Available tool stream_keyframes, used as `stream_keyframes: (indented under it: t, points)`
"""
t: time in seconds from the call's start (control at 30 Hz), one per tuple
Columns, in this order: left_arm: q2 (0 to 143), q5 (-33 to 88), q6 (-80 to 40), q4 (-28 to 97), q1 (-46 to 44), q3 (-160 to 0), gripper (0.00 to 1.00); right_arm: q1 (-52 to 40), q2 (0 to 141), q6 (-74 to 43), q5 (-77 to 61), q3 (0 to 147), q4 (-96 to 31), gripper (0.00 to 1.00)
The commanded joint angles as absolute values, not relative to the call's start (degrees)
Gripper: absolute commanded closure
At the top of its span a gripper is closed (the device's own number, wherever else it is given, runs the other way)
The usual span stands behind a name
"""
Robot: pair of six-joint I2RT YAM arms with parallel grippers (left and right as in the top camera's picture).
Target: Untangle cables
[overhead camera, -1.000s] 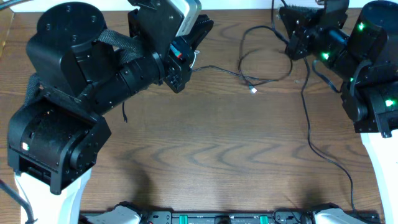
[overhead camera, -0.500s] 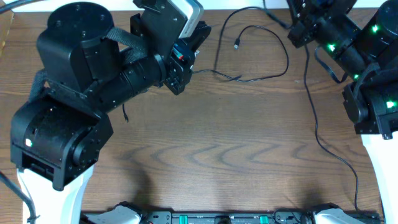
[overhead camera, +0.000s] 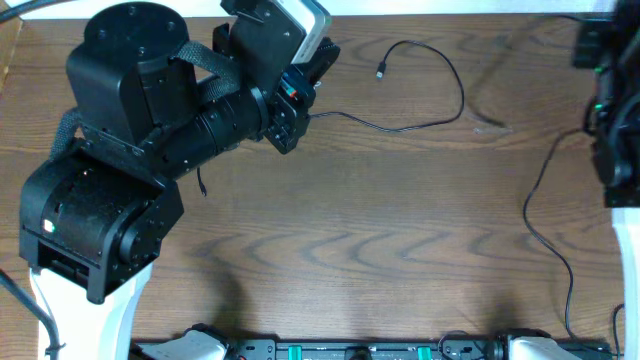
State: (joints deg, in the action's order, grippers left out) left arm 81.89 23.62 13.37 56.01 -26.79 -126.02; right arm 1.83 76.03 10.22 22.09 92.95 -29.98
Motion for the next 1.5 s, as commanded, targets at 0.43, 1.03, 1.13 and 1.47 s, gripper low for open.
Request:
stream_keyframes:
  t: [0.43, 1.03, 1.13, 1.47]
  points:
    - [82.1, 23.3, 13.8, 56.5, -26.8, -126.3, 0.92, 13.9, 89.7, 4.3, 19.0, 93.7, -39.0, 0.99]
    - [82.0, 23.7, 11.8, 57.0, -26.8, -126.3, 0.92, 28.8, 101.3, 3.0, 15.2, 93.7, -39.9, 0.99]
    - [82.0, 23.7, 11.7, 57.3, -26.8, -126.3, 0.92, 30.8, 102.3, 1.5, 18.7, 93.7, -39.2, 0.99]
    - [82.0, 23.9, 10.2, 57.8, -26.8, -126.3, 0.92, 43.0, 105.9, -0.1, 15.7, 93.8, -35.4, 0.23]
